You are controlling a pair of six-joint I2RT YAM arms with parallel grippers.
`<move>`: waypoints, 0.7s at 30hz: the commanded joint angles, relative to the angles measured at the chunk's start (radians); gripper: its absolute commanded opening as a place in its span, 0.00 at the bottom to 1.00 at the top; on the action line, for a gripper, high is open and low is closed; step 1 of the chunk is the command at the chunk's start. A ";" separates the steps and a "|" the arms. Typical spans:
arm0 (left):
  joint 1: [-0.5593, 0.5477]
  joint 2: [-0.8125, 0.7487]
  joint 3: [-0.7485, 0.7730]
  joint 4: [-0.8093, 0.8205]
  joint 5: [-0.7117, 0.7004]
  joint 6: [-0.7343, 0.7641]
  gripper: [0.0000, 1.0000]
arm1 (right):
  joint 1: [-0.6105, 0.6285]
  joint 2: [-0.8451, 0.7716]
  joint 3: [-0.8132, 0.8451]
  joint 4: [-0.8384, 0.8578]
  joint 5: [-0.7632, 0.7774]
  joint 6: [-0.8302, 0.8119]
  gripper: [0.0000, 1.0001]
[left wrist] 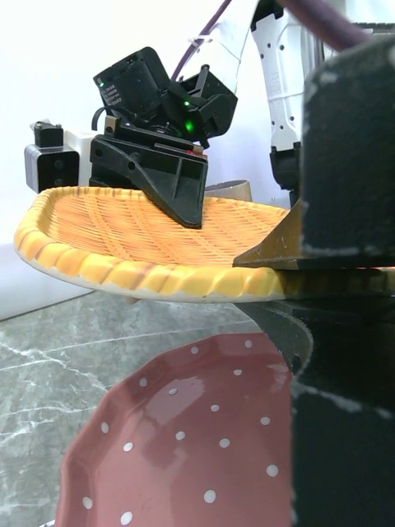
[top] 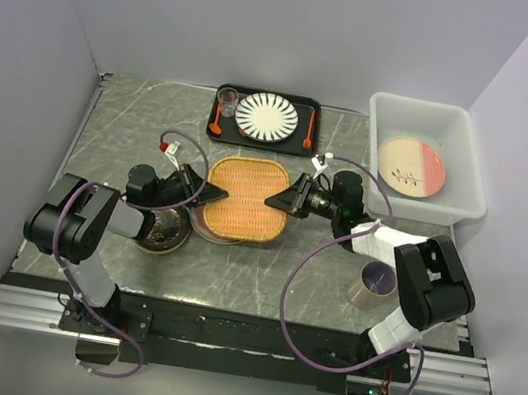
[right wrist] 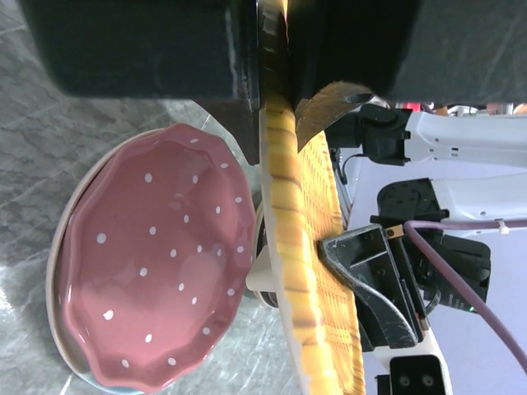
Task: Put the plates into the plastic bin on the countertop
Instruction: Place the plate in the plastic bin.
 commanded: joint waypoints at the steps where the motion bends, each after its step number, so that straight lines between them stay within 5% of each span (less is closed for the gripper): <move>1: -0.009 -0.099 0.010 -0.029 -0.025 0.097 0.01 | 0.020 -0.009 0.002 0.057 -0.043 -0.014 0.00; 5: -0.007 -0.165 0.007 -0.120 -0.065 0.151 0.07 | 0.023 -0.022 -0.001 0.055 -0.046 -0.011 0.00; 8: -0.007 -0.205 0.004 -0.177 -0.093 0.191 0.20 | 0.025 -0.034 -0.004 0.057 -0.049 -0.011 0.00; 14: -0.007 -0.250 0.009 -0.261 -0.124 0.243 0.77 | 0.028 -0.061 -0.004 0.058 -0.044 -0.011 0.00; 17: -0.007 -0.262 0.010 -0.287 -0.144 0.254 0.96 | 0.031 -0.072 -0.001 0.052 -0.044 -0.011 0.00; 21: -0.007 -0.277 0.012 -0.319 -0.154 0.273 0.99 | 0.033 -0.089 0.001 0.032 -0.038 -0.017 0.00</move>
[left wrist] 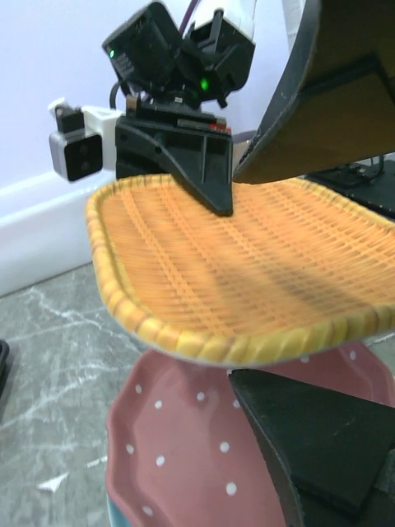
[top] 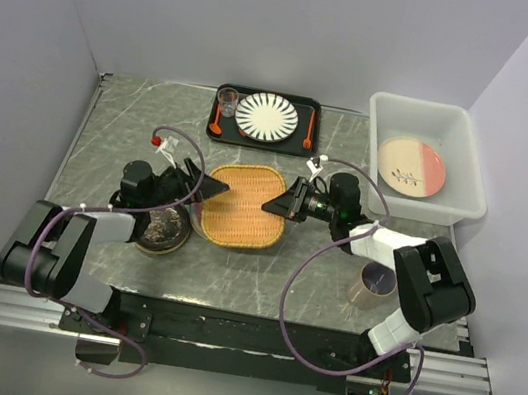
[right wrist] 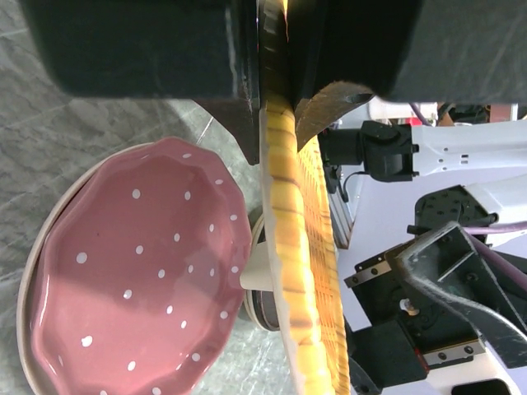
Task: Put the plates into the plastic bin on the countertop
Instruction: Place the plate in the plastic bin.
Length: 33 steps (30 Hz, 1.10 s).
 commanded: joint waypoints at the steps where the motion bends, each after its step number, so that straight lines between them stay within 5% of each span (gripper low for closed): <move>1: -0.003 -0.045 0.017 -0.031 -0.031 0.054 0.99 | 0.010 -0.079 0.015 0.046 -0.015 -0.006 0.00; 17: -0.003 -0.263 0.027 -0.330 -0.275 0.190 0.99 | -0.012 -0.062 0.084 -0.039 0.067 -0.034 0.00; 33: -0.052 -0.341 0.051 -0.442 -0.387 0.278 0.99 | -0.131 0.005 0.185 -0.009 0.070 0.020 0.00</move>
